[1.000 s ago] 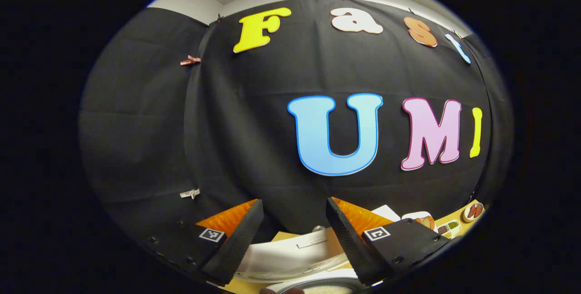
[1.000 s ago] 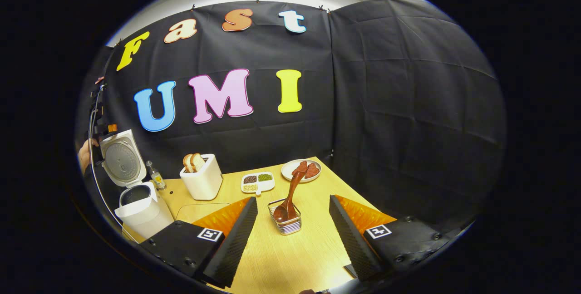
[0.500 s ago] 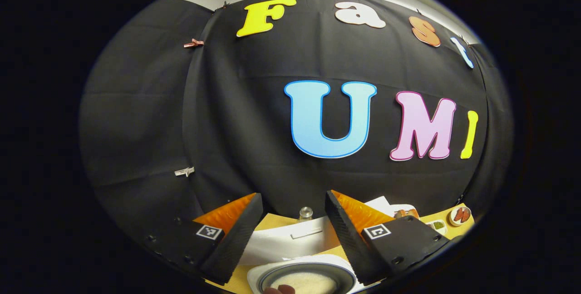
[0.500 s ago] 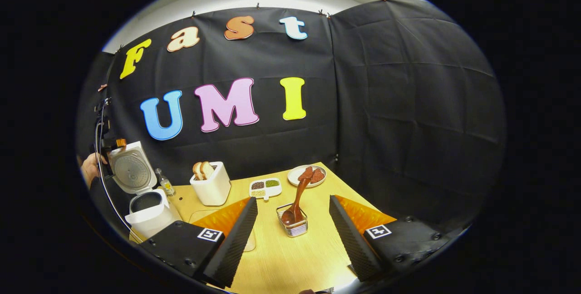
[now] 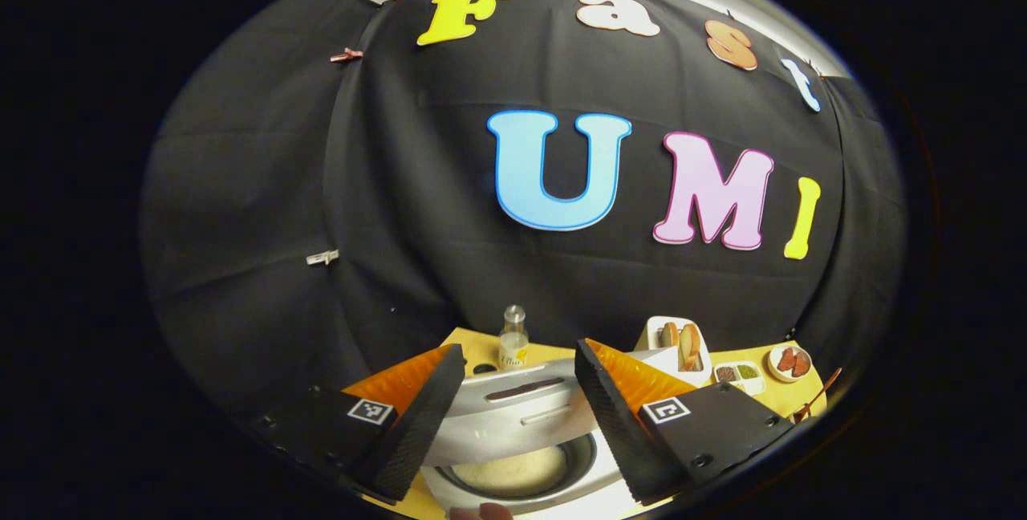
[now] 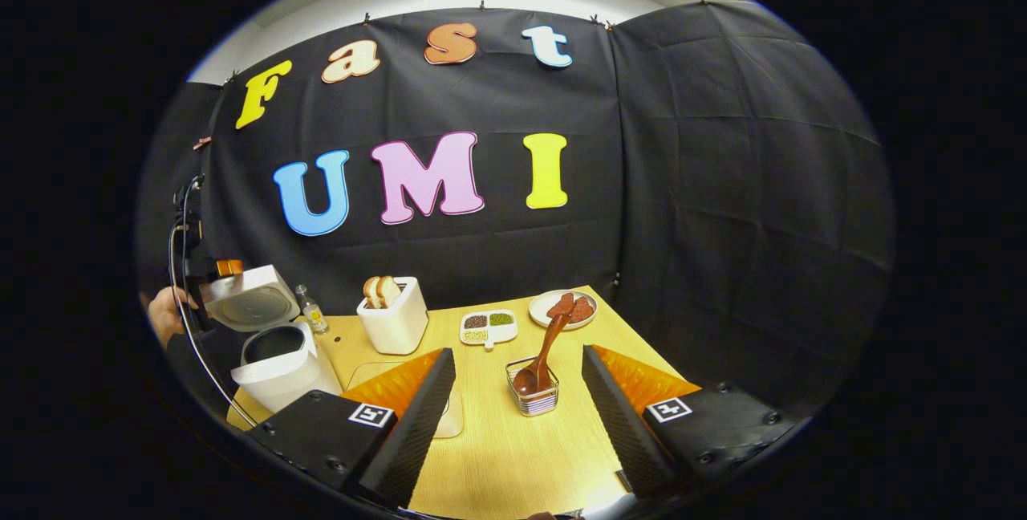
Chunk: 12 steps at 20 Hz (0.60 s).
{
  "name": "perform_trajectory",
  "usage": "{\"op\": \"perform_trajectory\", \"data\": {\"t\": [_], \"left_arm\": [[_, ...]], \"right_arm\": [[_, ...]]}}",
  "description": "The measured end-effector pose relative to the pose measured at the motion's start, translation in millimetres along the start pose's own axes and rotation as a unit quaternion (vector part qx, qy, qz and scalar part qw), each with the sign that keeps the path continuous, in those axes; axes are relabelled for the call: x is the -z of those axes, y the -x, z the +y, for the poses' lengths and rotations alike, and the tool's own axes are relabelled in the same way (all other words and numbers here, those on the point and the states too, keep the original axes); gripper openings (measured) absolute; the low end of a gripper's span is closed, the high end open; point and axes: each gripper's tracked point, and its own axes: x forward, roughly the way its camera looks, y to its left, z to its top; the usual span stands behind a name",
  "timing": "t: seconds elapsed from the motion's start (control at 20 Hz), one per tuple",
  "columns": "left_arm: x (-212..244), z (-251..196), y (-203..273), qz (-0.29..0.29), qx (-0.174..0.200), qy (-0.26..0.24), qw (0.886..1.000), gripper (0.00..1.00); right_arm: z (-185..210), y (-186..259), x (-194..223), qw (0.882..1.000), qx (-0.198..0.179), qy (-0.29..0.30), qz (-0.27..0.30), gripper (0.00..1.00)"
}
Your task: Close the left gripper, press the button to open the rice cooker; take a wooden spoon from the chopstick holder with the right hand, scoop a spoonful of rice and pour it into the rice cooker, then put the wooden spoon back into the chopstick holder.
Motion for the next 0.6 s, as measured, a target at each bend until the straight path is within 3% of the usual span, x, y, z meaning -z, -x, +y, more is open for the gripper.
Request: {"op": "perform_trajectory", "data": {"t": [0.6], "left_arm": [[111.9,-24.2,17.2,0.098,0.001,-0.006,0.995,0.99]], "right_arm": [[11.7,1.5,34.5,0.999,-0.012,-0.008,0.028,0.99]]}}
